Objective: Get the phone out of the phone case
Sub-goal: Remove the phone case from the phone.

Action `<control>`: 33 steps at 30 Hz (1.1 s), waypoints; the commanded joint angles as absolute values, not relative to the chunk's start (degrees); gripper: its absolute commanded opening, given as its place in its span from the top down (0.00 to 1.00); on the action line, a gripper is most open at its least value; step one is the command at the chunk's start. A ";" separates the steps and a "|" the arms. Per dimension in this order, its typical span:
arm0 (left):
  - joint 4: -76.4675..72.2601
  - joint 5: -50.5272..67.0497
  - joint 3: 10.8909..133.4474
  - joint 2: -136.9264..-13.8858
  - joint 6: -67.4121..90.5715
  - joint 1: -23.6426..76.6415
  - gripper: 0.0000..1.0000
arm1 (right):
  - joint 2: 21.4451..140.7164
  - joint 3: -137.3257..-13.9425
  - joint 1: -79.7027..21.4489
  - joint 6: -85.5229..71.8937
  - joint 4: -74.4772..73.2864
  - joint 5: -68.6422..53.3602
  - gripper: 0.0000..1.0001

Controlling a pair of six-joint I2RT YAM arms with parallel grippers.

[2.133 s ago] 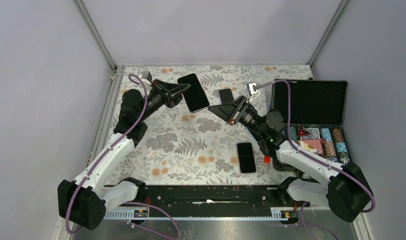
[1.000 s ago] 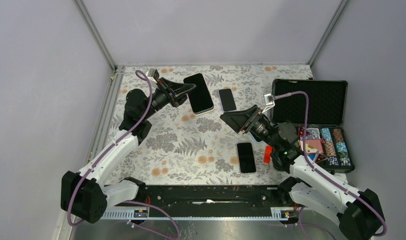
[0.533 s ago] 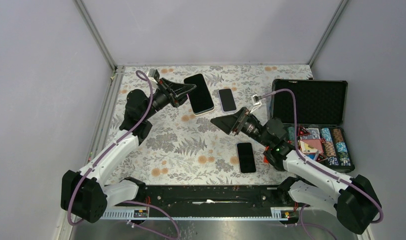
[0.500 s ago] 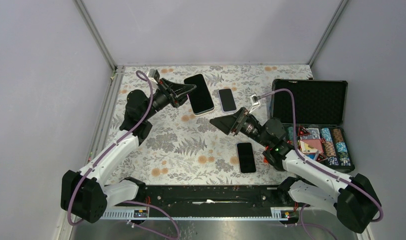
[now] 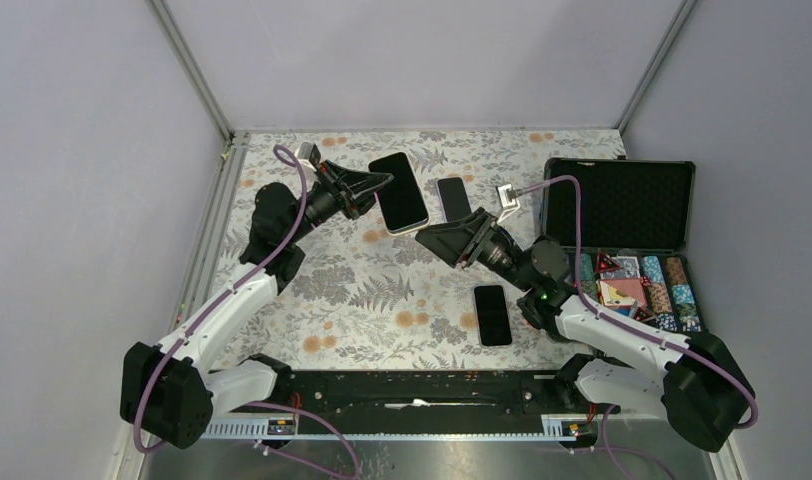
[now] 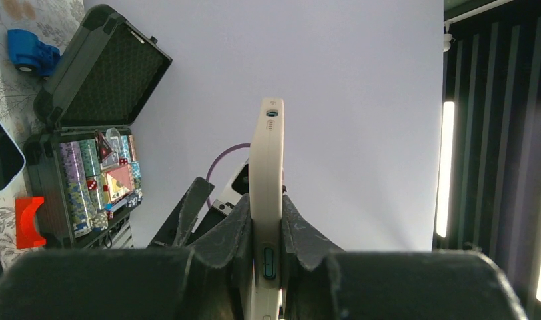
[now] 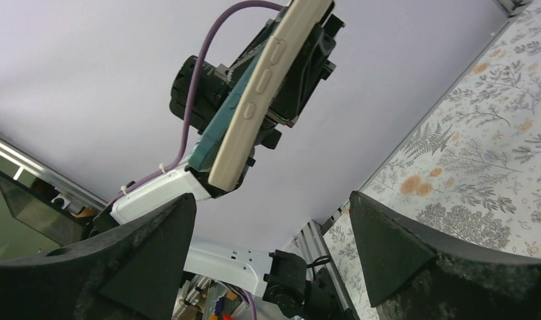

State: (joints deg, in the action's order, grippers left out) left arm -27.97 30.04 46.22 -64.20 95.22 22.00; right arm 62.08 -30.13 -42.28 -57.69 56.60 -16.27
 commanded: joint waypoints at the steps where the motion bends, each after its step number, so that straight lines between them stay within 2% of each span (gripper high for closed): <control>1: -34.43 28.98 47.11 -61.98 96.85 22.15 1.00 | 61.08 -33.27 -42.89 -57.25 61.14 -18.07 0.10; 10: -35.68 29.72 46.20 -61.32 97.77 22.14 1.00 | 64.42 -32.23 -42.86 -61.60 61.99 -13.42 0.35; 13: -35.47 29.77 45.88 -60.88 97.75 22.10 1.00 | 66.16 -31.65 -42.88 -63.49 66.79 -13.57 0.34; 18: -35.55 30.06 45.97 -60.99 97.82 22.08 1.00 | 67.27 -31.53 -42.82 -62.85 73.24 -17.06 0.22; 20: -35.59 30.06 46.07 -61.02 97.89 22.13 1.00 | 66.54 -31.36 -42.82 -61.89 72.48 -17.18 0.21; 23: -35.64 30.08 46.14 -61.02 98.06 22.11 1.00 | 65.74 -31.56 -42.82 -61.08 70.27 -16.20 0.24; 33: -36.58 30.82 46.67 -61.27 101.54 22.21 1.00 | 68.03 -31.58 -42.89 -56.98 66.32 -13.31 0.46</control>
